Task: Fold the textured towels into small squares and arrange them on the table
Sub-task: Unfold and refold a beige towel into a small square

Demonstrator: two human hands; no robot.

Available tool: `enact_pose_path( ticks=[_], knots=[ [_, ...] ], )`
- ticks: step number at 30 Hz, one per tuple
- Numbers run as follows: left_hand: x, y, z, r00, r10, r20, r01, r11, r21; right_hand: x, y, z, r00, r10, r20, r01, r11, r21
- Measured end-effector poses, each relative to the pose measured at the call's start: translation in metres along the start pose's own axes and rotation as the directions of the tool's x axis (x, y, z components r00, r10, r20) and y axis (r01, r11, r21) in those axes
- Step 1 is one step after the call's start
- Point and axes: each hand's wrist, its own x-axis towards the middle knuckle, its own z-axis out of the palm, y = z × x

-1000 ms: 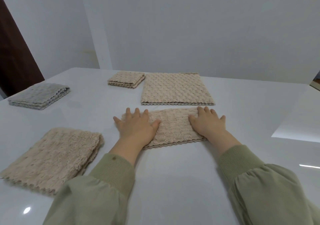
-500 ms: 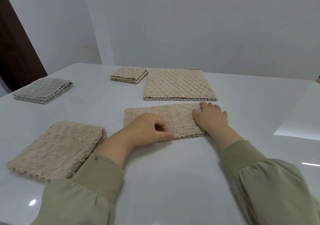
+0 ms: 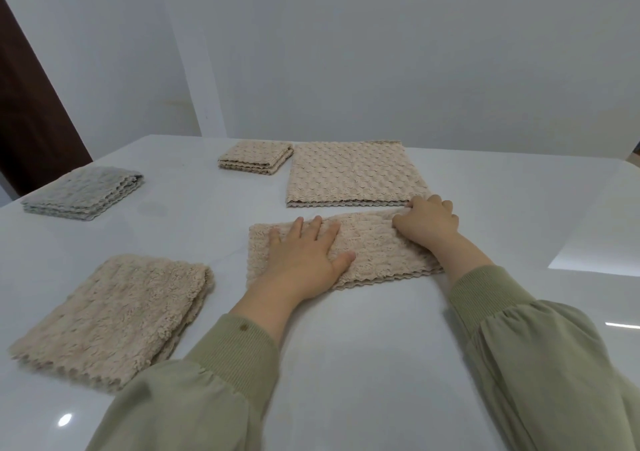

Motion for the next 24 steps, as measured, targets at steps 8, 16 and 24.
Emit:
enact_pose_path(
  ticks=[8,16,24],
  knots=[
    [0.002,0.0,0.001,1.0,-0.006,-0.006,0.006,1.0,-0.002,-0.001,-0.004,-0.015,0.998,-0.06,-0.023,0.064,0.9,0.432],
    [-0.003,0.001,-0.003,0.951,-0.106,-0.291,-0.001,0.939,-0.344,-0.035,-0.032,-0.054,0.919,-0.383,-0.094,0.372,0.764,0.528],
    [-0.017,-0.004,-0.03,0.93,0.013,-0.366,-0.346,0.361,-0.866,-0.069,-0.057,-0.092,0.737,-0.675,0.025,0.516,0.586,0.625]
  ],
)
